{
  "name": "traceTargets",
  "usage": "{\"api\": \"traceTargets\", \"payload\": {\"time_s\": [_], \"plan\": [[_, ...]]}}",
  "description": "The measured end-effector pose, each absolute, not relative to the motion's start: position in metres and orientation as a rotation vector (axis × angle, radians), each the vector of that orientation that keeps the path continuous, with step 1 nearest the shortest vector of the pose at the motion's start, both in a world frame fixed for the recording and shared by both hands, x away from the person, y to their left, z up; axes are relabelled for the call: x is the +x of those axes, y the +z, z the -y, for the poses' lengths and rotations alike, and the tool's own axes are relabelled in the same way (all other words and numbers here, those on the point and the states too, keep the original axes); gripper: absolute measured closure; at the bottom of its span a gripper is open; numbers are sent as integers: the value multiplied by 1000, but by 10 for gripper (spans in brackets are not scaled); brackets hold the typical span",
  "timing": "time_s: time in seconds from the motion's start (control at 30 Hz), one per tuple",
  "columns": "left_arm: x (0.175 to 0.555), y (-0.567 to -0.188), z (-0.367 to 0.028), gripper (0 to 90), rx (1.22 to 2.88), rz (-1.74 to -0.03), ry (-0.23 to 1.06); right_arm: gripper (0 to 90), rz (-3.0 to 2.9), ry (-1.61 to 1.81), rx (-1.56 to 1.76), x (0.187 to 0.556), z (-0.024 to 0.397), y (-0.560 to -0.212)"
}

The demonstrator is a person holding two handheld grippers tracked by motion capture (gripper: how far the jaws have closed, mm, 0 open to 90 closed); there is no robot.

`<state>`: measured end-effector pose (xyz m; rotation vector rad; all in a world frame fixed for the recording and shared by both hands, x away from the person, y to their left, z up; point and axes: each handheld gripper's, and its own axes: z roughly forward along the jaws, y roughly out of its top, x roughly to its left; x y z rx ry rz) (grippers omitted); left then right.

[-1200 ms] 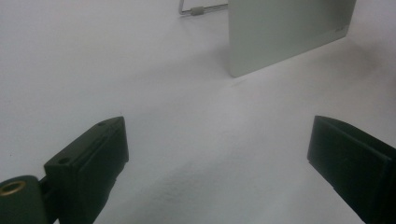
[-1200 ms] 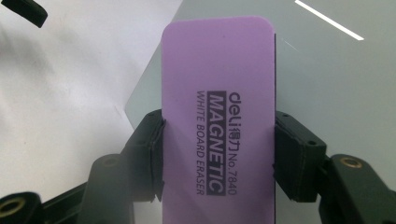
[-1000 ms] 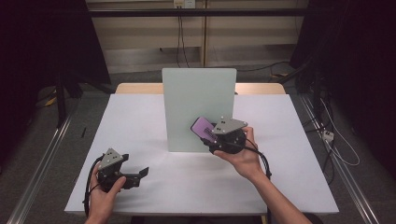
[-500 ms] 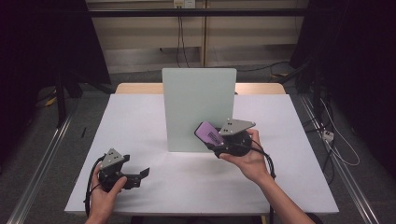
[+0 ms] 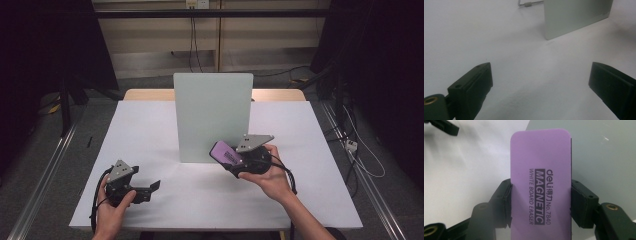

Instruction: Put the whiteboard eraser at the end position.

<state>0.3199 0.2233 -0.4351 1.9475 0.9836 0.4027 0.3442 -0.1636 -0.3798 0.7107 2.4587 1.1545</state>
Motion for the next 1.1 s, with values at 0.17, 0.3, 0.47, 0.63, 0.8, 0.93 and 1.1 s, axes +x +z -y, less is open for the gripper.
{"api": "traceTargets", "payload": {"time_s": [0.17, 0.3, 0.47, 0.63, 0.8, 0.93, 1.1], "plan": [[320, -435, -225, 52, 1943, -991, 402, 417, -2533, 1115, 685, 342, 160, -386], [319, -434, -226, 52, 1932, -995, 406, 416, -2611, 1073, 658, 341, 152, -394], [320, -434, -226, 52, 1937, -999, 403, 416, -2695, 1014, 615, 340, 141, -405], [320, -435, -227, 53, 1940, -1008, 399, 416, -2744, 951, 562, 339, 136, -408], [320, -436, -226, 53, 1946, -1001, 399, 416, -2791, 930, 537, 338, 133, -412], [320, -436, -226, 52, 1945, -998, 395, 415, -2808, 918, 524, 339, 127, -416], [318, -434, -229, 52, 1939, -992, 401, 415, -2817, 901, 498, 340, 122, -422]]}}
